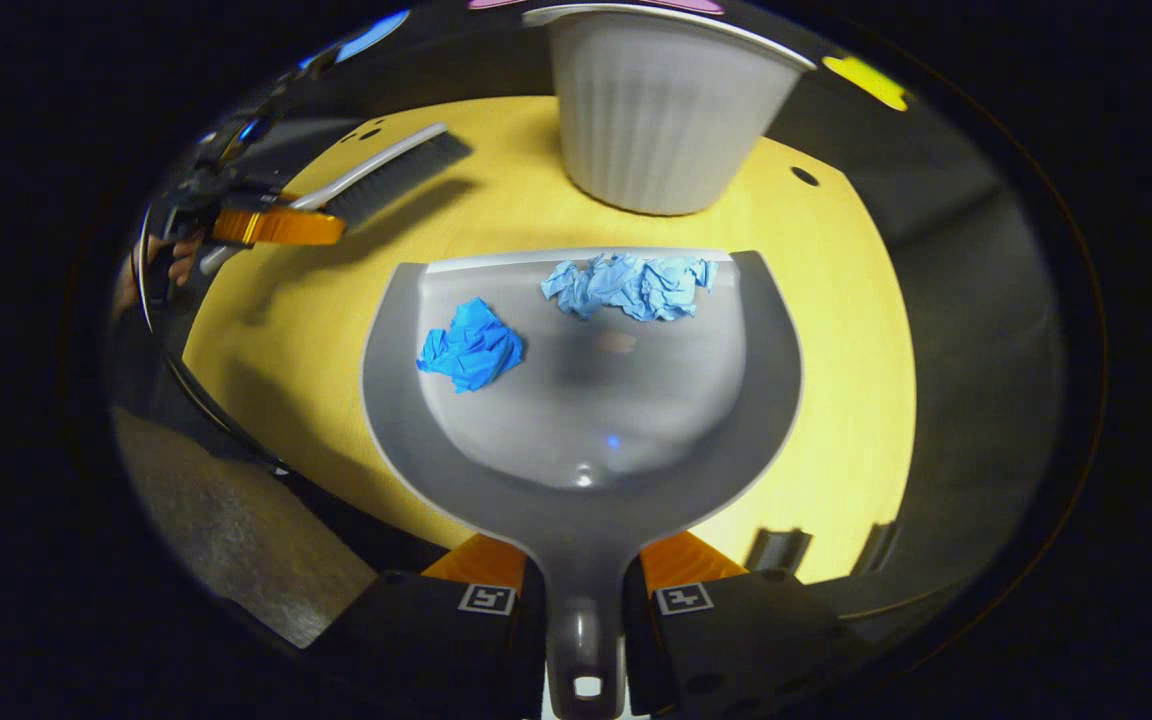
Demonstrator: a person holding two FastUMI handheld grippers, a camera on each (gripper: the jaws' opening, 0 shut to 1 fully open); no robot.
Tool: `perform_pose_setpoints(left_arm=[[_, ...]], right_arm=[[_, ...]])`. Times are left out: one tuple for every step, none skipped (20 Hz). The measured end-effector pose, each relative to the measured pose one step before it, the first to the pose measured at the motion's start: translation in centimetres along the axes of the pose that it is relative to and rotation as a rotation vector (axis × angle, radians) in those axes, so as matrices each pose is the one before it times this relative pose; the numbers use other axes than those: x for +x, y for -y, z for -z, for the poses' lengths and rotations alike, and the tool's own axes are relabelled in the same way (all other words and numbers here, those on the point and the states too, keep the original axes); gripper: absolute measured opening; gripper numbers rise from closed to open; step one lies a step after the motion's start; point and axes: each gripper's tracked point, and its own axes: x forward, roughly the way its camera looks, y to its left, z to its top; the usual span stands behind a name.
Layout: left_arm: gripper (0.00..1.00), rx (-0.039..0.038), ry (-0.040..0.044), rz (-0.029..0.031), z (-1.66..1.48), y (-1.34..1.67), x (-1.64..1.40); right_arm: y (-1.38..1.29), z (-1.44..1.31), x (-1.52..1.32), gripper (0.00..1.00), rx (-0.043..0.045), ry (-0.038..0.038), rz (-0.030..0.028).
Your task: Pick up the small broom and dustpan from the desktop, sweep the trash into the dustpan with the broom, and then empty the trash into the garbage bin.
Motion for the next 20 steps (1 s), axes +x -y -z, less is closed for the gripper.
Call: perform_pose_setpoints(left_arm=[[0.28, -0.00483, -0.0057, -0.0127, 0.219, -0.079, 0.172], [0.28, -0.00482, -0.00395, -0.01062, -0.164, 0.053, -0.074], [0.27, -0.00621, -0.00476, -0.00731, -0.037, 0.09, 0.017], [0.27, -0.00681, -0.00499, -0.00432, -0.067, -0.021, 0.015], [0.31, -0.00369, -0.0054, -0.00417, 0.05, 0.003, 0.133], [0.27, -0.00176, -0.00472, -0.00445, 0.179, -0.105, 0.207], [0.31, -0.00095, -0.00433, -0.00503, 0.103, -0.033, 0.106], [0.27, -0.00342, -0.00493, -0.00227, -0.049, -0.011, -0.066], [0.31, -0.00593, -0.00465, -0.00318, 0.124, 0.017, -0.023], [0.28, -0.00412, -0.00206, -0.00203, -0.114, 0.027, -0.051], [0.31, -0.00189, -0.00184, -0.00244, -0.051, -0.026, -0.153], [0.28, -0.0017, -0.00143, -0.00331, -0.014, -0.034, -0.063], [0.28, -0.00187, -0.0009, -0.00283, -0.11, 0.043, -0.049], [0.28, -0.00306, 0.00274, -0.00108, 0.125, 0.005, -0.008], [0.27, -0.00463, 0.00274, 0.00312, -0.066, 0.064, -0.027], [0.28, -0.00661, 0.00219, 0.00407, 0.115, -0.093, 0.042], [0.28, -0.00694, -0.00007, 0.00249, 0.138, -0.036, 0.037], [0.28, -0.00544, -0.00082, 0.00149, 0.153, -0.025, 0.026], [0.28, -0.00376, 0.00044, 0.00128, -0.044, 0.05, 0.014], [0.27, -0.0028, -0.00073, 0.00278, -0.024, 0.065, -0.019]], right_arm=[[1.556, 0.273, -1.284, 0.36, 0.02633, -0.00421, 0.01696], [1.331, 0.018, -1.188, 0.36, 0.02444, -0.00553, 0.01592], [1.02, -0.283, -1.078, 0.36, 0.01914, -0.002, 0.01896], [1.19, -0.495, -1.083, 0.36, 0.01423, 0.00643, 0.01745], [0.84, -0.586, -1.056, 0.36, 0.01658, 0.01297, 0.01462], [0.42, -0.767, -1.076, 0.36, 0.01962, 0.01, 0.00719], [0.92, -0.548, -1.096, 0.36, 0.02185, 0.00922, 0.00387], [0.222, -0.571, -0.835, 0.36, 0.0184, 0.01081, 0.00258], [0.37, -0.572, -1.153, 0.36, 0.00911, 0.0054, -0.00071], [0.32, -0.572, -1.025, 0.36, -0.00097, 0.00272, 0.00209], [0.775, -0.397, -1.102, 0.36, -0.00929, -0.0005, 0.00521], [0.612, -0.555, -0.928, 0.36, -0.01507, -0.00086, 0.00917], [0.649, -0.94, -0.656, 0.36, -0.00877, 0.0024, 0.00677], [0.412, -1.141, -0.665, 0.36, 0.00516, 0.00866, -0.00272], [0.598, -0.822, -0.987, 0.36, 0.01931, 0.00828, -0.01136], [0.332, -1.202, -0.84, 0.36, 0.01878, 0.01068, -0.01234], [0.303, -1.363, -0.421, 0.36, 0.00937, 0.01485, -0.00125], [0.577, -1.499, -0.208, 0.36, -0.00428, 0.01235, 0.0155], [0.805, -1.386, 0.02, 0.36, -0.01225, 0.00558, 0.0226], [0.723, -1.502, 0.075, 0.36, -0.01088, 0.00507, 0.02031]])
